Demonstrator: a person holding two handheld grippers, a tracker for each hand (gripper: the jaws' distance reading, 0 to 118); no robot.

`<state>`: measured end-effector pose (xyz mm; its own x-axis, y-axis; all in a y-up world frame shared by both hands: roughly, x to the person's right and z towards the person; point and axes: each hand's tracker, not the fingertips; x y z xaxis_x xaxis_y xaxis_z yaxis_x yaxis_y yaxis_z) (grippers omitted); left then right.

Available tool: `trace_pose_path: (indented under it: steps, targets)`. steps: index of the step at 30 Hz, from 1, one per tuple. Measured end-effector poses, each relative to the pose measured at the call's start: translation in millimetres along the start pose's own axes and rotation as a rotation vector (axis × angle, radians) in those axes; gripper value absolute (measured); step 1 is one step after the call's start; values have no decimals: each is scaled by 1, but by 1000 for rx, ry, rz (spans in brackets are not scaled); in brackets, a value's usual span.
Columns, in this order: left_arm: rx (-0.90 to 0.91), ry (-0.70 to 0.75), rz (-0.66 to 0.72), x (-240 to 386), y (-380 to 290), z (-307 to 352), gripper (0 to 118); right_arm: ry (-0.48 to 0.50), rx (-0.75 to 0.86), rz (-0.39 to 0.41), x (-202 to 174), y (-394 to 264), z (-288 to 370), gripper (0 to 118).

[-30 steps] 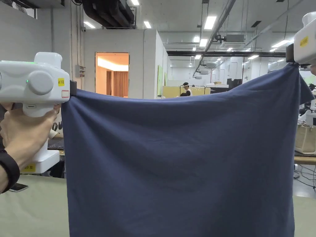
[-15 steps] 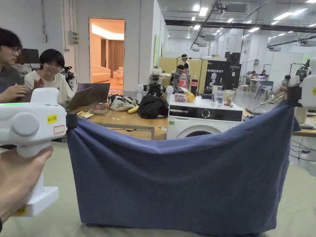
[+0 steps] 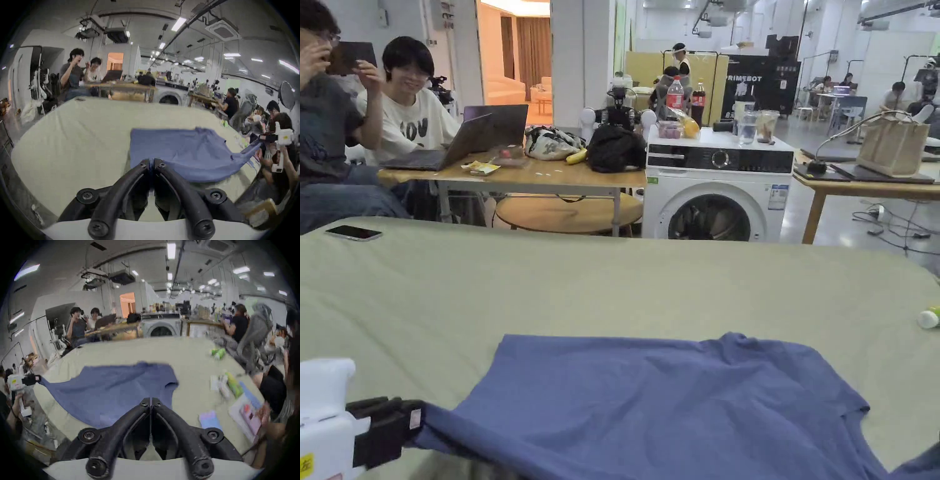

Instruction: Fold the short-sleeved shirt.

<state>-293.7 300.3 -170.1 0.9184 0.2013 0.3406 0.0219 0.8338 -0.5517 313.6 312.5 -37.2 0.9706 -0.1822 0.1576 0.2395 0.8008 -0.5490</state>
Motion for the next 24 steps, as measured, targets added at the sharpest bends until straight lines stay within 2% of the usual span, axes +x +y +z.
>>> trace_pose_path:
  steps: [1,2,5,8,9,10,11,12,13,14,19,24]
  targets:
    - [-66,-21,26,-7,-14,-5,0,10,-39,-47,6,-16,-1,0]
    - [-84,-10,41,-10,-27,-8,0,13,-65,-58,10,-31,-4,0]
    - [-133,-1,105,-18,-53,-17,0,-17,-93,-56,14,-65,-11,0]
    - [-150,25,94,-22,-64,-24,0,-22,-111,-66,17,-84,-14,0]
    - [-168,18,94,-24,-65,-25,6,-27,-115,-64,17,-86,-15,0]
    - [-182,15,92,-24,-66,-27,21,-31,-119,-62,18,-89,-17,4]
    - [-178,29,95,-25,-67,-26,44,-39,-118,-60,18,-91,-18,19]
    - [-173,35,101,-25,-67,-25,74,-52,-105,-53,22,-94,-17,50]
    - [-162,35,109,-25,-66,-20,85,-60,-86,-44,23,-93,-15,64]
    - [-103,38,104,-22,-64,-13,89,-64,-50,-29,22,-91,-12,65]
    - [96,77,-29,18,-42,12,90,-94,130,78,-3,-69,3,66]
    - [278,35,-58,71,-17,14,91,-46,242,89,-53,-49,-10,66]
